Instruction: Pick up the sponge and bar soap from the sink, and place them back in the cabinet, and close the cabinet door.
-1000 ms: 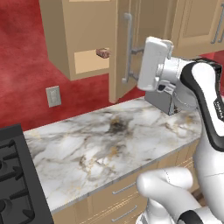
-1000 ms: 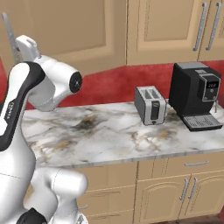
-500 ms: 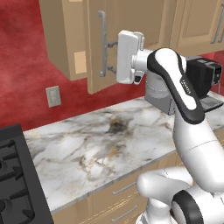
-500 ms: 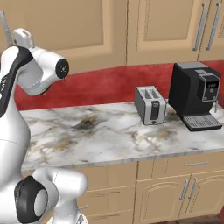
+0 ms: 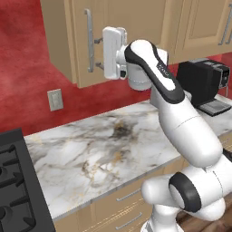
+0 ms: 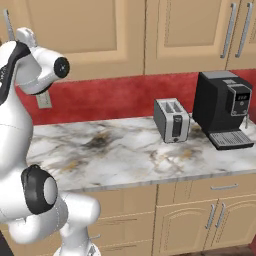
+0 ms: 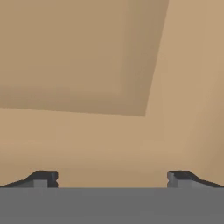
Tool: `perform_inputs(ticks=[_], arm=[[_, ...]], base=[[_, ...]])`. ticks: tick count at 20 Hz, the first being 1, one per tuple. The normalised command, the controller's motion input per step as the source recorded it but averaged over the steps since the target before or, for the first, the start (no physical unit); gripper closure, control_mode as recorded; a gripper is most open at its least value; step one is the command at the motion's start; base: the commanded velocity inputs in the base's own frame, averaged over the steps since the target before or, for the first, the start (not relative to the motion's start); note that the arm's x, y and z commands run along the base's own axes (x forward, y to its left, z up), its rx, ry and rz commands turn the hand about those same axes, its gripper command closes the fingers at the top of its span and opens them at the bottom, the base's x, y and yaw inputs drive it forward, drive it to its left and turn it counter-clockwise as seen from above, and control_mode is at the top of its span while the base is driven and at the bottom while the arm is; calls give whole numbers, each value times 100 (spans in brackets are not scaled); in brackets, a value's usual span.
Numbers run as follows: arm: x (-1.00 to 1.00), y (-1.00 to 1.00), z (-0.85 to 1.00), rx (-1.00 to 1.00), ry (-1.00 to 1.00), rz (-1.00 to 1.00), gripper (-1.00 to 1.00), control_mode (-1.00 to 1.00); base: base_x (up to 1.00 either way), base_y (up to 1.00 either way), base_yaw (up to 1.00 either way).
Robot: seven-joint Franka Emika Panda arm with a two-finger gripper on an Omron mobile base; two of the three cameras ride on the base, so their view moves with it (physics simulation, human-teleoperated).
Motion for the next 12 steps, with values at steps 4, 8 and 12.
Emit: perform_inputs(ticks=[4, 8, 12], arm=[[46, 42, 0, 0, 1, -13, -100, -100], [39, 41, 0, 0, 0, -16, -100, -100], [42, 37, 0, 0, 0, -15, -100, -100]], base=[[0, 0, 0], [0, 0, 0], [0, 0, 0]])
